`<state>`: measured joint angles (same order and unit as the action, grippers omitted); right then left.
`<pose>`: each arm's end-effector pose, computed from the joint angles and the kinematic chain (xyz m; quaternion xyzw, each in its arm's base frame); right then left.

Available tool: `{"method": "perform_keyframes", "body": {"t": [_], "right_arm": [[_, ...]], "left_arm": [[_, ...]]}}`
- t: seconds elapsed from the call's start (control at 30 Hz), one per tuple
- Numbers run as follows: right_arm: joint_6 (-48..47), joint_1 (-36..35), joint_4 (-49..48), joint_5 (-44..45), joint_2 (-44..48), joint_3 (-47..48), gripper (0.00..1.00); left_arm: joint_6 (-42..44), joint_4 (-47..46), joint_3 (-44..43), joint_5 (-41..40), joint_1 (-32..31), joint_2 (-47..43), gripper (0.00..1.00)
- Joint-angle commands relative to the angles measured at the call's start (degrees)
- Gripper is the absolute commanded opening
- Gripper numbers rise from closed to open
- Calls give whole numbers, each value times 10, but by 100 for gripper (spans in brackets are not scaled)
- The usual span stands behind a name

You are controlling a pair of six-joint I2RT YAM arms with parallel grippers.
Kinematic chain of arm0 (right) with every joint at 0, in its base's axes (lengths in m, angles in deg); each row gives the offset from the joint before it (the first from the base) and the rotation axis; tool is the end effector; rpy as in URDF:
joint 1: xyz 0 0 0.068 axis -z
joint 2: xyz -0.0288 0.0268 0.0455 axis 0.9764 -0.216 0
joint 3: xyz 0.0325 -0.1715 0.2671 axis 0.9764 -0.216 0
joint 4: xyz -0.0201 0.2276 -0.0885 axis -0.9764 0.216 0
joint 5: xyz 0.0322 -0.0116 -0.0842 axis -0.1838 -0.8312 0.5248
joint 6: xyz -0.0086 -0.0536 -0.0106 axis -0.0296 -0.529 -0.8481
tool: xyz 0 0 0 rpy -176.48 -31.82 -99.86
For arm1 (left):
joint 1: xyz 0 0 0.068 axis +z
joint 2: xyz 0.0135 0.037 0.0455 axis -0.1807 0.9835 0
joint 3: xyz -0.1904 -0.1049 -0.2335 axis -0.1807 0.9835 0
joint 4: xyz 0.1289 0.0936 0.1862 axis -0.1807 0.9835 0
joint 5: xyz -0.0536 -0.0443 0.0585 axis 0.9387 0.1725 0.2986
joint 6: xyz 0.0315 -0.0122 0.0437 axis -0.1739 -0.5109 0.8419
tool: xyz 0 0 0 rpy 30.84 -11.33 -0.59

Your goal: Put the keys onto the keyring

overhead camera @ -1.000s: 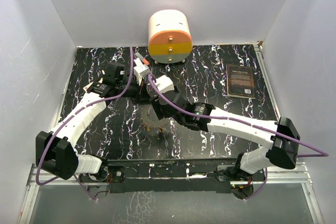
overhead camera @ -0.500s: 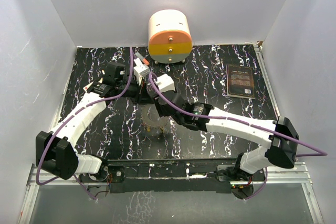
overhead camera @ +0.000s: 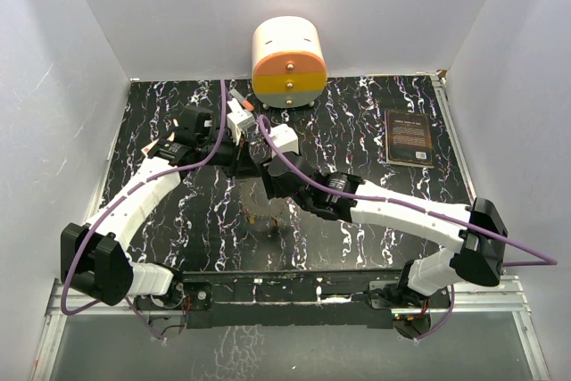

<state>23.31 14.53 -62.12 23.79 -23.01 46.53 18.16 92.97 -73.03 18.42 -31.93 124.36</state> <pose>0.1515 0.2575 0.3649 -0.2038 0.8464 0.1305 0.4744 0.2305 -0.1201 0.3597 0.3663 0.7566 -0.4058 0.3587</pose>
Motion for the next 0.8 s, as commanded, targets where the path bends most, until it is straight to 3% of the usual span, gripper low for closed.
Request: {"method": "perform_keyframes", "body": {"t": [0.0, 0.47, 0.7, 0.77], "right_arm": [[52, -11, -2, 2, -7, 34, 54], [53, -12, -7, 80, -30, 37, 52], [47, -12, -9, 107, -14, 32, 28], [38, -12, -9, 106, -14, 32, 16]], "left_arm": [[-6, -7, -25, 22, -2, -5, 0], [-7, -6, -25, 21, -2, -10, 0], [-8, -7, -25, 26, -2, -10, 0], [-8, -7, -25, 28, -2, -11, 0]]}}
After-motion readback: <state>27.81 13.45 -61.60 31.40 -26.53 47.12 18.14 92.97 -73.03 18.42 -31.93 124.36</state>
